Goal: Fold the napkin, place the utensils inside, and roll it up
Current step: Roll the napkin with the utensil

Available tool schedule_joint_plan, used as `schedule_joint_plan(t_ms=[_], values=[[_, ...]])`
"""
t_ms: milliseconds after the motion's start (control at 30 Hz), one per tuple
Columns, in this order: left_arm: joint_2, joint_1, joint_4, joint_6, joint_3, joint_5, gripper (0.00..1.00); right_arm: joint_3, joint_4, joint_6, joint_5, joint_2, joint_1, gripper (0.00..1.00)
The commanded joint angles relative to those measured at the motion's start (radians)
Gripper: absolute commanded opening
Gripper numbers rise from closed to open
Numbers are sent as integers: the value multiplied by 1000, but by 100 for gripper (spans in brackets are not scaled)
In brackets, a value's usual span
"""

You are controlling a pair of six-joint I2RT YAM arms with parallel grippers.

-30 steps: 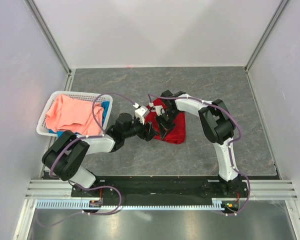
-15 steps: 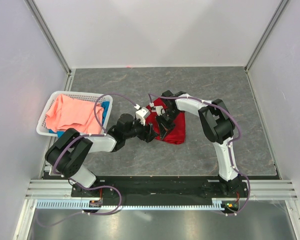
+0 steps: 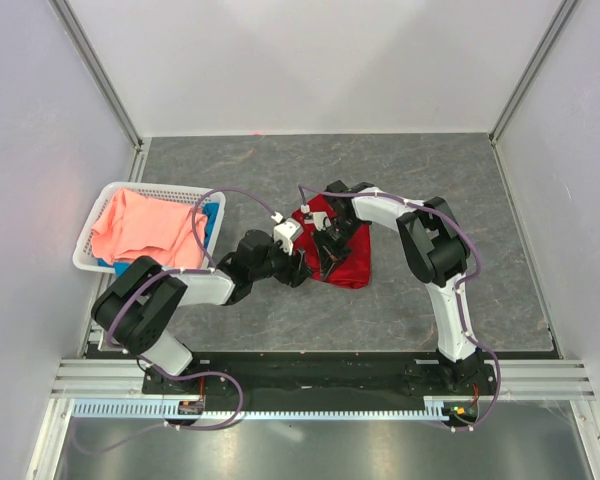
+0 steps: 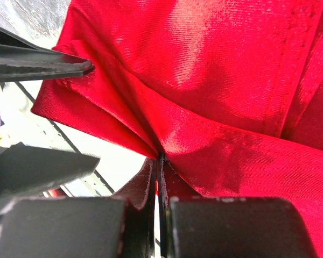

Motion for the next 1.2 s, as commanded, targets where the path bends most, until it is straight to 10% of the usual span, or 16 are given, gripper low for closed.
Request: schedule_joint_plan(t_ms=[0, 567, 900, 1167], values=[[18, -16, -34, 58, 19, -71, 62, 14, 12, -19, 42, 43, -3, 0], [63, -19, -129, 36, 76, -87, 2, 20, 23, 4, 7, -8, -28, 0], [28, -13, -271, -21, 120, -61, 2, -150, 131, 86, 76, -287, -104, 63], [40, 56, -429, -116, 188, 104, 2, -474, 375, 72, 320, -658, -49, 77]])
